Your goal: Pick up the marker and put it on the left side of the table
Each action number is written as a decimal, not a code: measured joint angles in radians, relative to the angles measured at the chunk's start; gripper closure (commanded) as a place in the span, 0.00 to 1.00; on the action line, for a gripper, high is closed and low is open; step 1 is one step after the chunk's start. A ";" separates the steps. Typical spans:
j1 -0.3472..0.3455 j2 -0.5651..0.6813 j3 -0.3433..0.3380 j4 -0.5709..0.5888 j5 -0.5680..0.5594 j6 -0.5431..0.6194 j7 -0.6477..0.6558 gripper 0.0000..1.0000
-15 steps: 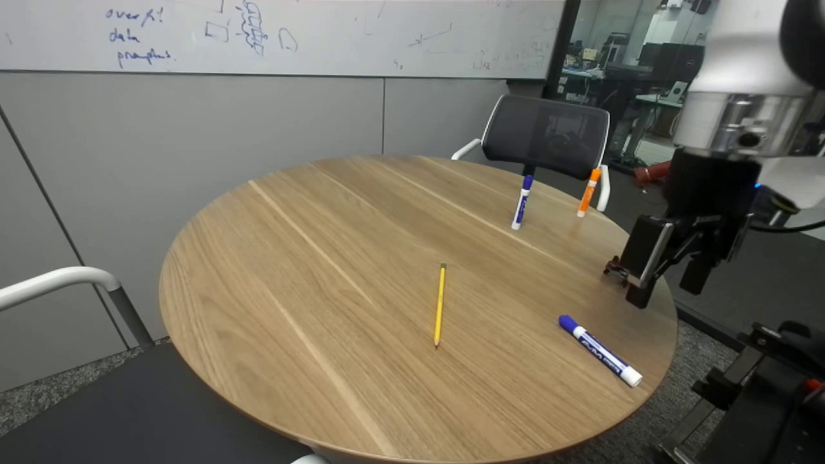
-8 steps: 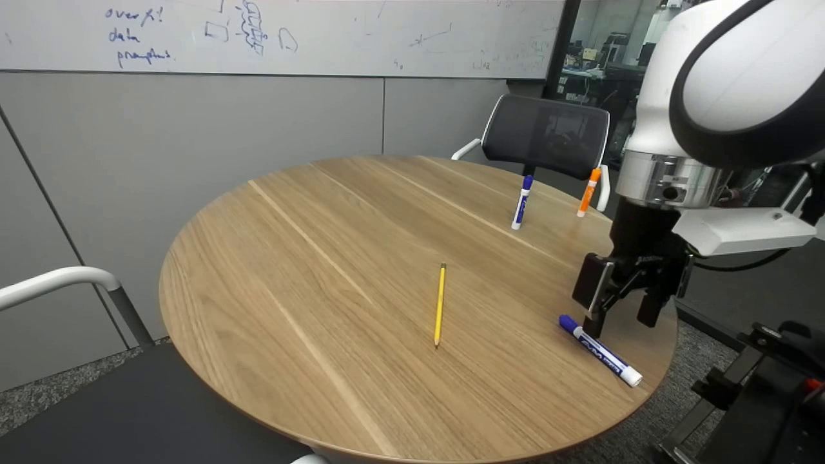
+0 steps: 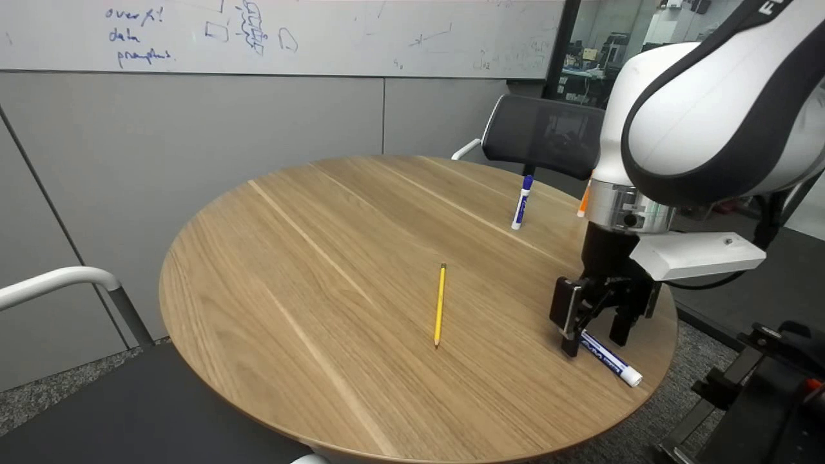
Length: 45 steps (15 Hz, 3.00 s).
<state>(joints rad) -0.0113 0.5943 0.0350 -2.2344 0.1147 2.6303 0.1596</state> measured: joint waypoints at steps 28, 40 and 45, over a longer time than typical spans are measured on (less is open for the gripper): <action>0.185 -0.020 0.022 0.280 0.067 -0.004 0.325 0.98; 0.375 0.411 -0.056 0.865 0.041 -0.057 0.654 0.98; 0.389 0.549 -0.080 1.048 0.007 -0.107 0.709 0.98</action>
<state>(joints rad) 0.3781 1.1435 -0.0454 -1.1867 0.1222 2.5232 0.8689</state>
